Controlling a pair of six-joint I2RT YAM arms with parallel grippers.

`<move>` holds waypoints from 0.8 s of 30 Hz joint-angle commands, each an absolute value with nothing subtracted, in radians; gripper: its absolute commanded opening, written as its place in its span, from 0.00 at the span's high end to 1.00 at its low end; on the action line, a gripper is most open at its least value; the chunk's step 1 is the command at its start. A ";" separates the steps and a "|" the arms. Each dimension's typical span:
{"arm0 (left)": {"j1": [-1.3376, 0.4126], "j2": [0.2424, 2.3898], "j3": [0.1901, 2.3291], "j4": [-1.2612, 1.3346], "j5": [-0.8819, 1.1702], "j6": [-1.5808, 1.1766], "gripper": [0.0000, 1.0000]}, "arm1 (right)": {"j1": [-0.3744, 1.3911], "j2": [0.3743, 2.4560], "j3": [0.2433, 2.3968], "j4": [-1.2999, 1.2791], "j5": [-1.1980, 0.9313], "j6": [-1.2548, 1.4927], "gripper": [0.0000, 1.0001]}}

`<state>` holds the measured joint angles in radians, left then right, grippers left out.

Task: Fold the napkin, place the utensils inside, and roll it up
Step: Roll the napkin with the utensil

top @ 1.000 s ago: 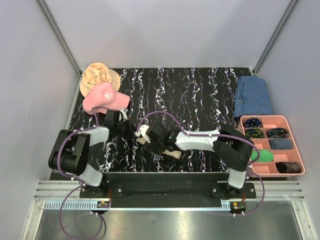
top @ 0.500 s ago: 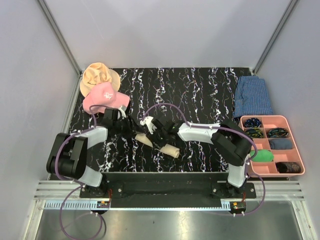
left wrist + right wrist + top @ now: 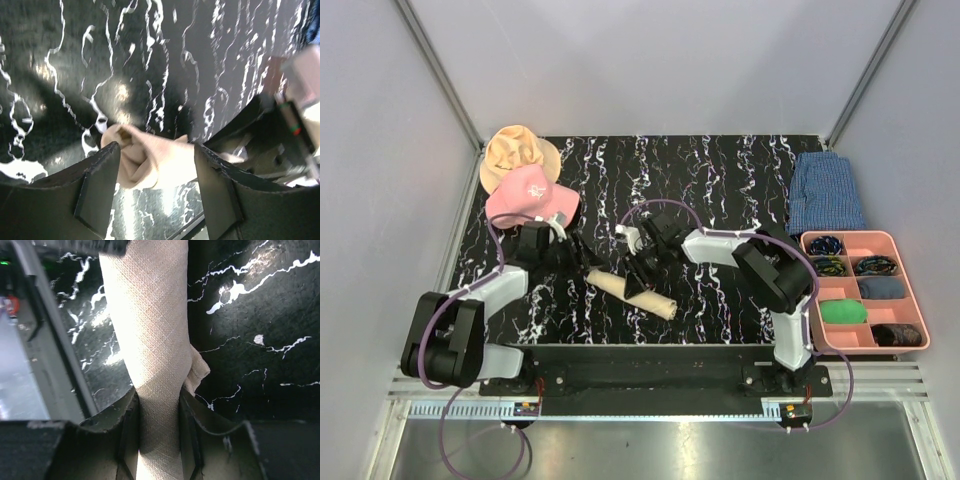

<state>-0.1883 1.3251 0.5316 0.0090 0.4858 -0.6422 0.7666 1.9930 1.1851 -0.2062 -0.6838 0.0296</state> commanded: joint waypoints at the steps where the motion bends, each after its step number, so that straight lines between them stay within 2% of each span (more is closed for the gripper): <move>1: -0.184 1.318 0.502 0.069 0.515 -0.624 0.38 | 0.741 2.089 1.183 -0.310 -0.762 0.035 0.63; 8: -0.186 1.308 0.468 0.135 0.534 -0.643 0.44 | 0.712 2.138 1.201 -0.313 -0.836 0.043 0.62; 11: -0.186 1.328 0.468 0.150 0.541 -0.641 0.53 | 0.707 2.146 1.204 -0.311 -0.847 0.046 0.59; 12: -0.186 1.342 0.466 0.162 0.546 -0.643 0.57 | 0.704 2.146 1.204 -0.313 -0.847 0.048 0.55; 13: -0.186 1.348 0.465 0.172 0.551 -0.647 0.68 | 0.703 2.141 1.203 -0.311 -0.841 0.051 0.52; 15: -0.186 1.367 0.468 0.184 0.552 -0.652 0.81 | 0.698 2.129 1.201 -0.314 -0.827 0.055 0.46; 16: -0.186 1.370 0.471 0.186 0.552 -0.652 0.92 | 0.696 2.106 1.200 -0.321 -0.795 0.060 0.39; 18: -0.186 1.382 0.479 0.183 0.549 -0.655 1.00 | 0.692 2.080 1.200 -0.328 -0.761 0.074 0.34; 24: -0.186 1.420 0.534 0.127 0.514 -0.661 1.00 | 0.693 1.913 1.213 -0.356 -0.568 0.092 0.21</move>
<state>-0.1883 1.3903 0.4736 0.1284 0.5289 -0.6636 0.7021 2.0132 1.2259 -0.2821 -0.8349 0.1055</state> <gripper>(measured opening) 0.020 0.749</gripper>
